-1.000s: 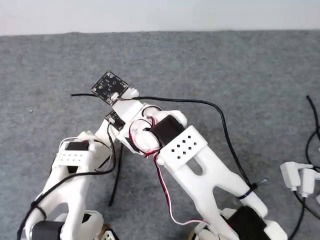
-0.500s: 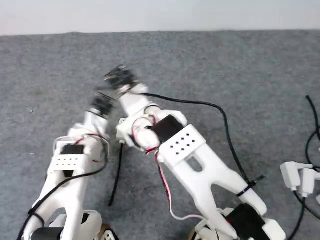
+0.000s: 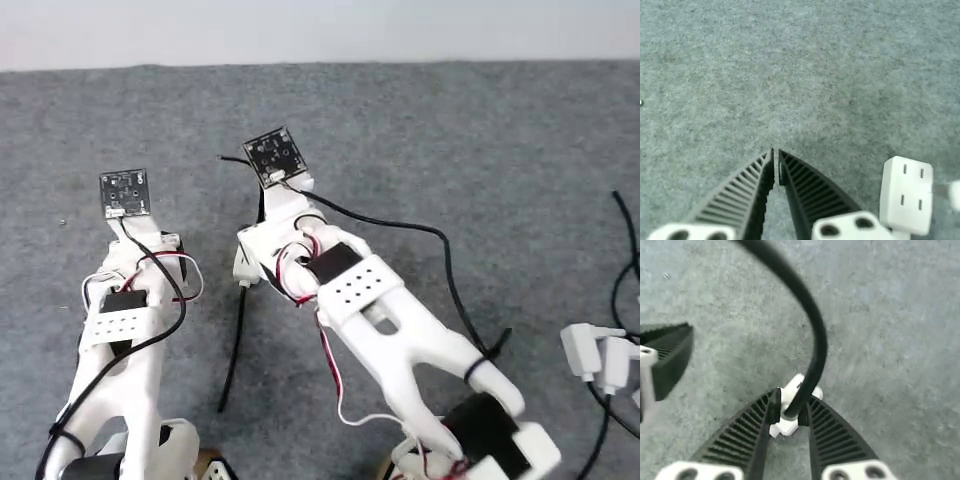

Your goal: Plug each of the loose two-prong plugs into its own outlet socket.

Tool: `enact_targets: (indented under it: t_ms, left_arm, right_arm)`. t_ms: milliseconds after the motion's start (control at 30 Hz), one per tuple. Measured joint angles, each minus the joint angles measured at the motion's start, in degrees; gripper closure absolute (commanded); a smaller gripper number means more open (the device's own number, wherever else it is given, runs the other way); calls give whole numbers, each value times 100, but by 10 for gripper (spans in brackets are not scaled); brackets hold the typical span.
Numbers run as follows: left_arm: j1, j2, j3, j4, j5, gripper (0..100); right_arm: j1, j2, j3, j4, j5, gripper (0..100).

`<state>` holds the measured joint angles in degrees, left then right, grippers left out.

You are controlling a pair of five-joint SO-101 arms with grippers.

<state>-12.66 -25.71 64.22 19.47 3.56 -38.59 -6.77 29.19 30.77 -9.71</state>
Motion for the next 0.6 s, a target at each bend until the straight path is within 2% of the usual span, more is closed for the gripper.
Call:
enact_targets:
  t_ms: [200,600]
  left_arm:
    - [0,0,0,-26,18,987]
    - [0,0,0,-26,18,987]
  right_arm:
    - [88,835,-695,105,-519,991]
    - [316,1662,-1618,519,-791,991]
